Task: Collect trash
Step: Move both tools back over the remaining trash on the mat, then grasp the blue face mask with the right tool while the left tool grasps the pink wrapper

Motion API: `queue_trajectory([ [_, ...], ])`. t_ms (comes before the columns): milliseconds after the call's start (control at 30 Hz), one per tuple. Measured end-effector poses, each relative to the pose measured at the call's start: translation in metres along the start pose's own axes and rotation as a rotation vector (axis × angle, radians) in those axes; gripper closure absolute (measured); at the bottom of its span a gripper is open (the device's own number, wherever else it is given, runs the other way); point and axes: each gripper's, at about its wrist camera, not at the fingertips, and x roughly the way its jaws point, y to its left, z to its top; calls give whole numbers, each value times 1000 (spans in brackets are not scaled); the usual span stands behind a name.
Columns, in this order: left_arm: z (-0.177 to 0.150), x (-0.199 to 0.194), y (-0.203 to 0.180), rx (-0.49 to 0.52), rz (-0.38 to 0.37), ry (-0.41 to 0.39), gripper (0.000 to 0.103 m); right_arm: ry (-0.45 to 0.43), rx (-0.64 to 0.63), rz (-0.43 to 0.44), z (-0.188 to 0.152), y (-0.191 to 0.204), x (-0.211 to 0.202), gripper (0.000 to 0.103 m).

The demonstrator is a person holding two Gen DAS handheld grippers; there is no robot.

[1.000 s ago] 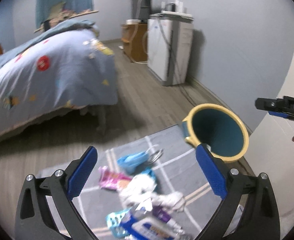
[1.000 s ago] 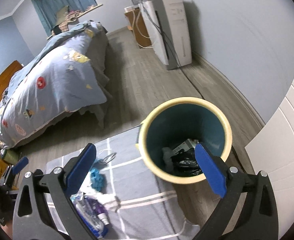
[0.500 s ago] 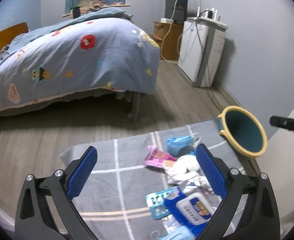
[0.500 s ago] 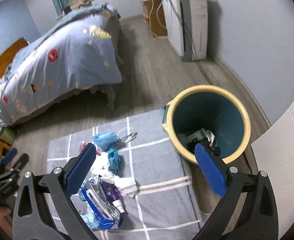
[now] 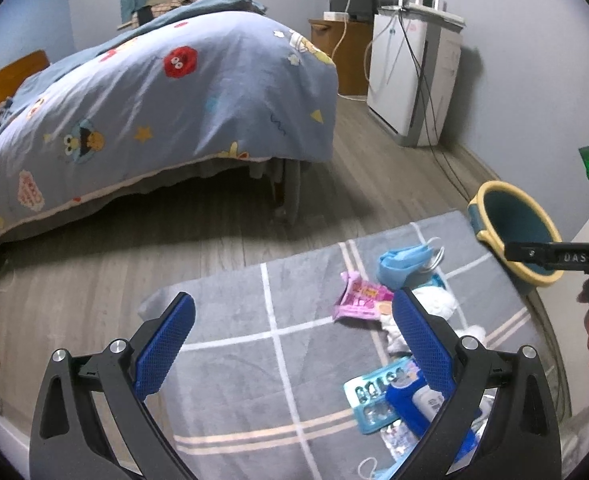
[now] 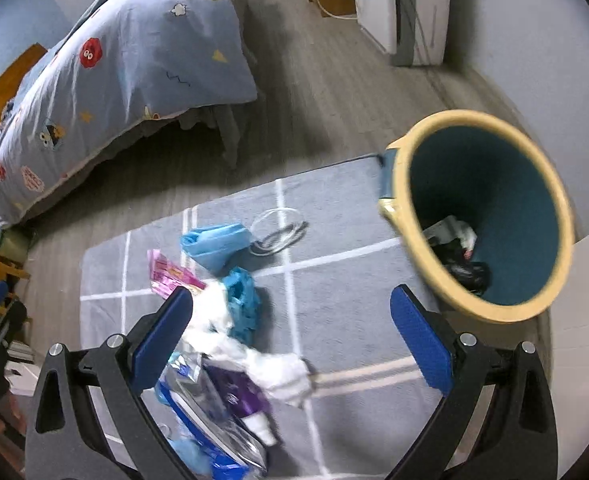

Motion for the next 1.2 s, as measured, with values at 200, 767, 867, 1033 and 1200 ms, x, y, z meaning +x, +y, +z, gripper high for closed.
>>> queue_trajectory([
  [200, 0, 21, -1, 33, 2, 27, 5, 38, -66, -14, 8, 20, 32, 6],
  [767, -2, 106, -30, 188, -7, 143, 5, 140, 40, 132, 32, 32, 101, 27],
  [867, -3, 120, -36, 201, -18, 169, 5, 178, 93, 194, 32, 29, 115, 43],
  [1033, -4, 135, -45, 228, -29, 196, 5, 181, 123, 224, 34, 22, 118, 82],
  [1200, -3, 147, -46, 187, -78, 225, 7, 129, 72, 190, 42, 18, 99, 90],
])
